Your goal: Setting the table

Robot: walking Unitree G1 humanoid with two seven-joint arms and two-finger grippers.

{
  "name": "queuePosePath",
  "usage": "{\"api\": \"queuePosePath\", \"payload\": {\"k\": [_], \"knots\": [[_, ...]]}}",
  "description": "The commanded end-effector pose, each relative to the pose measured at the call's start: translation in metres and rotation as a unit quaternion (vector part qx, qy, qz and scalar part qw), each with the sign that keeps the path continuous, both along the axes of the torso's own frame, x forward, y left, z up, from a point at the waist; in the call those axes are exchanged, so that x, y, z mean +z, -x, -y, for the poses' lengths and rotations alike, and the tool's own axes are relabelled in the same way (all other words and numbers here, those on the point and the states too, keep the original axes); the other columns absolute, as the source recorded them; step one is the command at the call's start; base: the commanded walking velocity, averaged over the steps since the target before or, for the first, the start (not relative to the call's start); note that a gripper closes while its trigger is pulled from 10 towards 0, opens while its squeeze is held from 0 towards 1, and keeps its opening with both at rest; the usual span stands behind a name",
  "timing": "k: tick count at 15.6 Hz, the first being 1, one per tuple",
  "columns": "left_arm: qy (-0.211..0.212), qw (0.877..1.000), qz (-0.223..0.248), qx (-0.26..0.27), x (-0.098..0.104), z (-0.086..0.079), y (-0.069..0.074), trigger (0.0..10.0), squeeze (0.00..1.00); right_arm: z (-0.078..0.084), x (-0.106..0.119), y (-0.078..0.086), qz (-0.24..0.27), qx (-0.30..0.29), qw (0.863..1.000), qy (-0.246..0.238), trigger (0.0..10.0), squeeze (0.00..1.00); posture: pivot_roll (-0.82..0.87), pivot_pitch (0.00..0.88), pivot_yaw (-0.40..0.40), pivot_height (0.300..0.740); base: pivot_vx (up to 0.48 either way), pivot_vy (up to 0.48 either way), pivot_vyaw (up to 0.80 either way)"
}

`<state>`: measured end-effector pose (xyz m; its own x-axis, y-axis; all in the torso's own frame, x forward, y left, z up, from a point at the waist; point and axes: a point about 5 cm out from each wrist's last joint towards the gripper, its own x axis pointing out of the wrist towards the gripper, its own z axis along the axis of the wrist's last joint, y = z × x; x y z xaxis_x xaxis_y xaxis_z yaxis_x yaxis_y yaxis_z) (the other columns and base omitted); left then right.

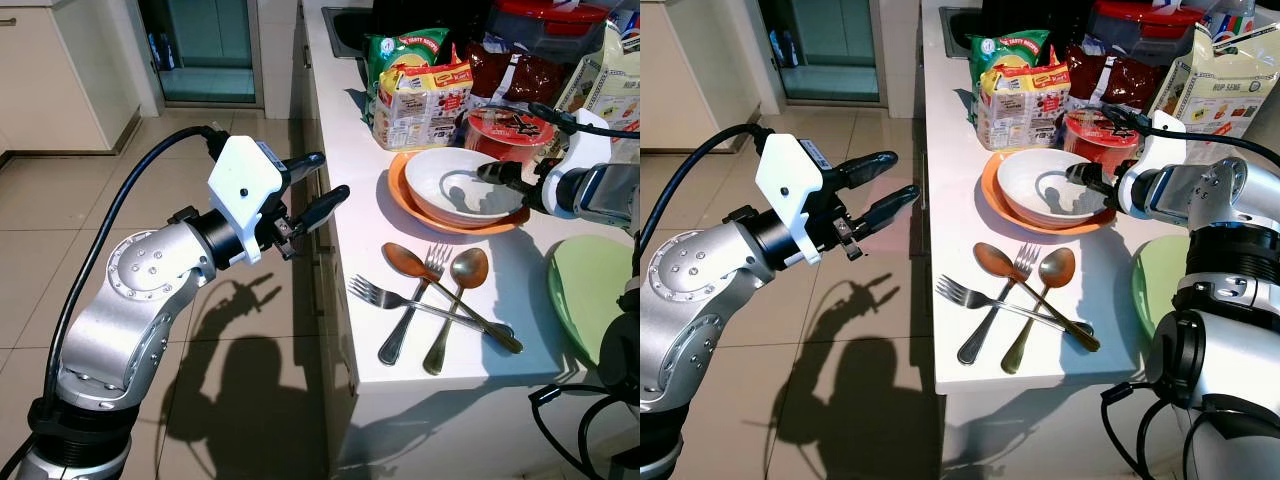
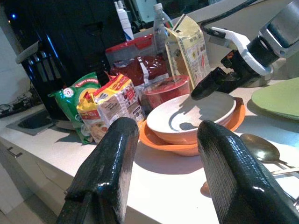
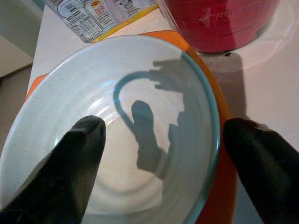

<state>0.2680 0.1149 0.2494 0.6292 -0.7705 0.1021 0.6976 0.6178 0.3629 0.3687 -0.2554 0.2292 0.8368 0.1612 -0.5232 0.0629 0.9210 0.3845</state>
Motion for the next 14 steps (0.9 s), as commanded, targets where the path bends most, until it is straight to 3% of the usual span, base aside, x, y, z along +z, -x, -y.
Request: {"api": "queuePosePath", "payload": {"k": [1,14], "knots": [[-0.004,1.000,0.010,-0.008,0.004,0.002,0.001,10.0,0.00,-0.004,0.005,-0.001,0.003,0.010,1.000,-0.018,0.0,0.00,-0.01,0.000,-0.025,0.740,0.000,0.000,0.00],[-0.002,1.000,0.009,-0.012,0.004,0.003,0.001,10.0,0.00,0.010,-0.010,0.006,-0.036,0.005,0.999,-0.009,0.0,0.00,-0.01,0.000,-0.024,0.740,0.000,0.000,0.00]]}}
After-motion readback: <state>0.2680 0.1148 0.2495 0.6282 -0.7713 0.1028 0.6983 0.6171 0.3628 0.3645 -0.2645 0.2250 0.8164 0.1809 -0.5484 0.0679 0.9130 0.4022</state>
